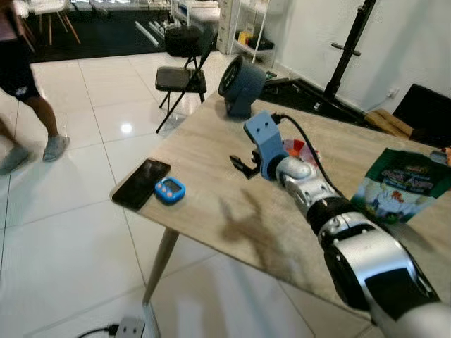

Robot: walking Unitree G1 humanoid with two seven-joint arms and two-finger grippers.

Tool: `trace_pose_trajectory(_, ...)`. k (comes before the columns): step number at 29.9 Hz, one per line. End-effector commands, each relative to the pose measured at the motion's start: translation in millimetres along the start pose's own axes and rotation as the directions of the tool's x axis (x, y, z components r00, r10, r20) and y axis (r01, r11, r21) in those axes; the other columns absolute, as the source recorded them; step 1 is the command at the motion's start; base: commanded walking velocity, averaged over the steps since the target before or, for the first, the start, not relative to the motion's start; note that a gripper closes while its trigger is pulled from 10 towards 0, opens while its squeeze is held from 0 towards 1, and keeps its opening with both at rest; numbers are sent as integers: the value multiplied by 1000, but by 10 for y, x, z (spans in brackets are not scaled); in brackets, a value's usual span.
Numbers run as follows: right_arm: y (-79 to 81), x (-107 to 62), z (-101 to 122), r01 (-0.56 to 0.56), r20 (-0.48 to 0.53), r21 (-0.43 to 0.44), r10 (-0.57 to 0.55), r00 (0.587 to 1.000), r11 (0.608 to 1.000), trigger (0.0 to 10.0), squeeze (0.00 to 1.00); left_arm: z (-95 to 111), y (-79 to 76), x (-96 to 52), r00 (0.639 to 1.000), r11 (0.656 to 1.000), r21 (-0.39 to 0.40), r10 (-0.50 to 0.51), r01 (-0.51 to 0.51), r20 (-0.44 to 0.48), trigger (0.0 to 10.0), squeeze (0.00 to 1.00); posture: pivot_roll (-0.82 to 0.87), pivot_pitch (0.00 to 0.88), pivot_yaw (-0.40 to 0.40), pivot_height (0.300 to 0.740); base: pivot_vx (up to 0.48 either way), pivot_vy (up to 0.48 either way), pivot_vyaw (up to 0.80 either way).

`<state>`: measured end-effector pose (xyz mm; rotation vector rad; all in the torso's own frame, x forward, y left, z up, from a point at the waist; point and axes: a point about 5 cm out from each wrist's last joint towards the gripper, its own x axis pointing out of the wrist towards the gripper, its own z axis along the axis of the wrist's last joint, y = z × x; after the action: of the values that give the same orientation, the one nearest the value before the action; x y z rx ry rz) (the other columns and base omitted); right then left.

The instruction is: Restocking fridge

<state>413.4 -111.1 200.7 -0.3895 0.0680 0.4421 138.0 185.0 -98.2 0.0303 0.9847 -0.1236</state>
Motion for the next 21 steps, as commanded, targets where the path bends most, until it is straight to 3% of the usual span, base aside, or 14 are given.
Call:
trace_pose_trajectory(1, -37, -9, -48, 22, -46, -25, -23, 999, 999, 10000, 0, -432, -309, -79, 981, 994, -22, -111, 109, -158, 10000, 0, 26, 211, -125, 740, 0, 0, 0)
trace_pose_trajectory(12, -246, -33, 119, 114, -12, -27, -115, 993, 993, 10000, 0, -591, -296, -164, 978, 992, -7, -129, 130, -164, 10000, 0, 44, 267, -117, 740, 0, 0, 0)
trace_pose_trajectory(16, -459, -90, 271, 177, 33, -25, -176, 984, 984, 10000, 0, -653, -328, -193, 976, 990, -8, -138, 139, -171, 10000, 0, 43, 276, -118, 740, 0, 0, 0)
trace_pose_trajectory(21, -673, -180, 243, 241, -30, -134, -247, 969, 961, 10000, 0, -672, -380, -196, 973, 989, -12, -150, 150, -177, 10000, 0, 28, 280, -123, 740, 0, 0, 0)
